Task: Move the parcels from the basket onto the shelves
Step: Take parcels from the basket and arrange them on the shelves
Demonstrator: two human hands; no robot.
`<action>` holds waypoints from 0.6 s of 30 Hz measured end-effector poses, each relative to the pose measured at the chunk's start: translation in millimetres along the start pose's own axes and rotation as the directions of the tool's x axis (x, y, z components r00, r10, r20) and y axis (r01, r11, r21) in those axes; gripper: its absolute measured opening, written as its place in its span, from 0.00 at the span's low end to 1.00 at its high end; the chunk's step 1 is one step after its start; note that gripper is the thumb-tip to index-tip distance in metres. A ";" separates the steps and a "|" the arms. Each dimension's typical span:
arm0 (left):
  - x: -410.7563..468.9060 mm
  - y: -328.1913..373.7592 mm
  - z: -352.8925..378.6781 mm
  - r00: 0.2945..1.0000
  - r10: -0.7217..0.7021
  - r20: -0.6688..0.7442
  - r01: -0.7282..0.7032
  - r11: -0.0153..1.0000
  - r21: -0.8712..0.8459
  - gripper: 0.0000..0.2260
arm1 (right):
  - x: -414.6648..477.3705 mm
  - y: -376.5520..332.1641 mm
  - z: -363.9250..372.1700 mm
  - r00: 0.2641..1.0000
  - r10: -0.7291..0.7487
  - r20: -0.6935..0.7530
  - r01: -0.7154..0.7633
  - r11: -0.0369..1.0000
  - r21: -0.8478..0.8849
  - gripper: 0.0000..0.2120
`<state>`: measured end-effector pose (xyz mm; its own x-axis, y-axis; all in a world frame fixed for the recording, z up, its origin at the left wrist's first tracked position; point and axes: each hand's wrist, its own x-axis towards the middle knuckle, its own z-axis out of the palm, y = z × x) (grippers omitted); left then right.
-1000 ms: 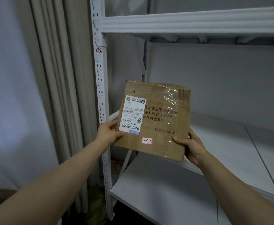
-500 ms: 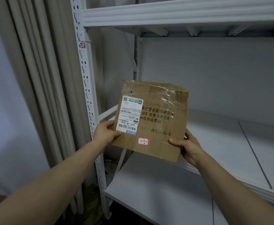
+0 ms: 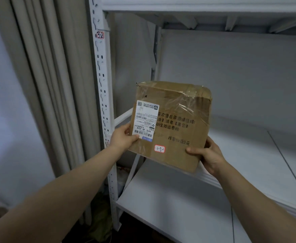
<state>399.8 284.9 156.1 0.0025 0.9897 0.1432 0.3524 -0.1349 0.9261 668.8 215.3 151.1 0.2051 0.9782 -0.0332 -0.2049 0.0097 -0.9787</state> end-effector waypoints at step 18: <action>20.2 -44.0 -16.8 0.927 0.012 0.374 -0.208 0.848 0.487 0.38 | 56.8 45.2 87.4 0.990 -0.132 0.051 0.141 0.914 -0.380 0.38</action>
<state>368.6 309.9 124.1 0.3569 0.9341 0.0135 0.7545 -0.2967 0.5854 587.6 289.4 122.7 0.1810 0.9777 0.1064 0.2050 0.0683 -0.9764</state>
